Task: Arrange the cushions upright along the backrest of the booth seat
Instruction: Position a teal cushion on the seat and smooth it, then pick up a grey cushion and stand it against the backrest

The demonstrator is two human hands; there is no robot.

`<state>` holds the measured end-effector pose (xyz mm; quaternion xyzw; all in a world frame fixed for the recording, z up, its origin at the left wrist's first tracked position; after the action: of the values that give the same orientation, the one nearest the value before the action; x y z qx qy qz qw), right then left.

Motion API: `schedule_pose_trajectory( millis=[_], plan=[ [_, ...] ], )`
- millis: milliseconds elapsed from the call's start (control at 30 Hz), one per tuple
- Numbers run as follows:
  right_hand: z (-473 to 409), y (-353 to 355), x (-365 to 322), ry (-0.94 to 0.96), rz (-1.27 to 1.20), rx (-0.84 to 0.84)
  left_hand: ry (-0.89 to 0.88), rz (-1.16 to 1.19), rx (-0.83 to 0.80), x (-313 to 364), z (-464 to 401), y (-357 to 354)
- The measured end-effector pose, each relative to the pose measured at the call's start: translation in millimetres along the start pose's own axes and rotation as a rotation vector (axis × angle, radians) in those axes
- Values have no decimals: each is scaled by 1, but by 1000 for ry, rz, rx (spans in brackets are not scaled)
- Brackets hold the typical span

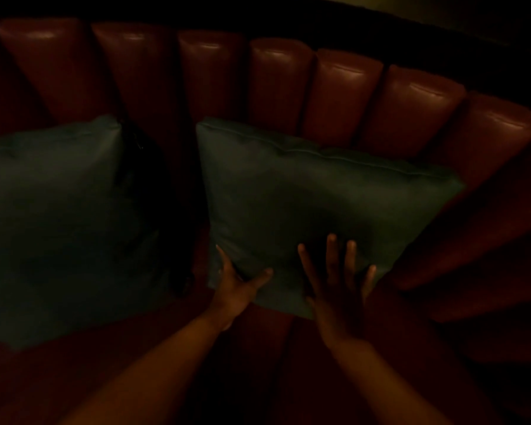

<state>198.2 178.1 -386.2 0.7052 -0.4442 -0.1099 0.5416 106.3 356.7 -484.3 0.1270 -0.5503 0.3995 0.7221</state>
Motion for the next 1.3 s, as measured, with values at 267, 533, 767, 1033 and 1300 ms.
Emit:
schedule_pose_trajectory(
  millis=[267, 533, 767, 1033, 1300],
  plan=[
    [2, 3, 0, -17, -41, -28, -77, -254, -8, 8, 14, 21],
    [18, 44, -4, -15, -280, -41, -253, -278, -11, 83, 37, 39],
    [16, 83, -43, -54, -543, -50, -298, -429, -49, 120, 98, 68],
    [16, 144, -156, 182, -733, -154, -424, -627, 91, 149, 201, 165],
    [38, 270, -279, 373, -691, -206, -420, -831, 419, 199, 330, 360]
  ],
)
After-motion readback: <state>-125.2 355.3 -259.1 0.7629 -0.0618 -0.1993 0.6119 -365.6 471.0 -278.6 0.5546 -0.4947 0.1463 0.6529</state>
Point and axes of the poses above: each hand's wrist, its own z-axis away from the middle knuckle, its own y-axis out of the back of the hand, x = y × z, the point moved 6 cm from there along -z, towards the middle knuckle, and after that the axes turned 12 degrees about z, right-handed, at the moved point
